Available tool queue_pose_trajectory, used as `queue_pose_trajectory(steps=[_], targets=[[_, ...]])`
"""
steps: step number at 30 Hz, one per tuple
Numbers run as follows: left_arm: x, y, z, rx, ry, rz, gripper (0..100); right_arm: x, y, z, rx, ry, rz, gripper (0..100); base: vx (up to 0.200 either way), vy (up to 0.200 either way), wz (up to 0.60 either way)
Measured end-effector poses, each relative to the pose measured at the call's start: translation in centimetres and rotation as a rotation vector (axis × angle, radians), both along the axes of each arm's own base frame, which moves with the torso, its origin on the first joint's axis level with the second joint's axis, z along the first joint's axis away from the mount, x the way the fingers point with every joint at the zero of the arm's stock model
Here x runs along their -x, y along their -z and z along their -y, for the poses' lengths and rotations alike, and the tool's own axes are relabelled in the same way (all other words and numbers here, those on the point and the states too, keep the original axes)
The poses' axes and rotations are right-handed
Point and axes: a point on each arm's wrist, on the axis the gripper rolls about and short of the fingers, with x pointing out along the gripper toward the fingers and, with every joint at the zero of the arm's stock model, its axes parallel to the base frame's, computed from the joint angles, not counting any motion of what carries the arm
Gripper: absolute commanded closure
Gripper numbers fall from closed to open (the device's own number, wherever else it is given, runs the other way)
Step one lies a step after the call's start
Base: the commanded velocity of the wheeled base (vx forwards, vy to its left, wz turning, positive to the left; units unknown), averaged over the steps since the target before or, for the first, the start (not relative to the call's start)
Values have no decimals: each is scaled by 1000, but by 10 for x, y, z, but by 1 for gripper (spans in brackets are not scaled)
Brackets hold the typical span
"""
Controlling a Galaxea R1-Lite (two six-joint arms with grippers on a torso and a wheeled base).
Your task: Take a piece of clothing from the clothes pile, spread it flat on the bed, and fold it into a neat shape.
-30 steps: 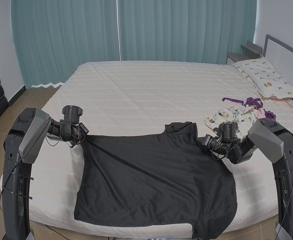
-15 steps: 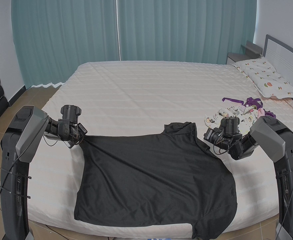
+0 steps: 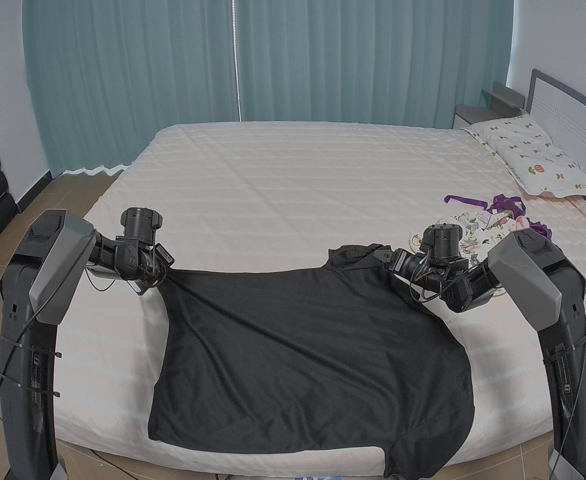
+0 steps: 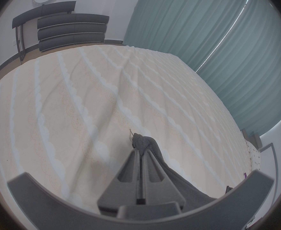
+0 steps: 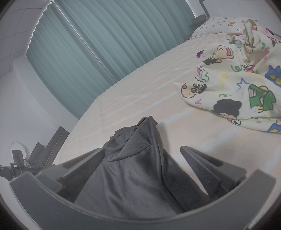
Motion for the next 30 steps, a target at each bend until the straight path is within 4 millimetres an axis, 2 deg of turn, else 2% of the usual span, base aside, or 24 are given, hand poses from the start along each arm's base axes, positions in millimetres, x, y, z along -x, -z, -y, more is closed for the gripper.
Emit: queue_pose_trajectory(steps=[1, 2, 8, 11, 22, 30], targets=[[0, -1, 0, 0, 0, 1, 100, -2, 1, -2, 3, 5, 0, 0, 0, 0, 0], [0, -1, 0, 1, -1, 2, 100, -5, 2, -3, 7, 11, -4, 100, 0, 0, 0], [2, -2, 0, 2, -1, -1, 100, -15, 19, -6, 19, 39, -24, 100, 0, 0, 0], [3, -3, 0, 3, -1, -1, 100, -21, 20, -4, 12, 55, -8, 100, 0, 0, 0], [0, -7, 0, 6, 1, 23, 100, -43, -10, 22, -52, 172, 117, 100, 0, 0, 0], [-7, -13, 2, 10, 8, 88, 100, -50, -11, 35, -56, 229, 172, 100, 0, 0, 0]])
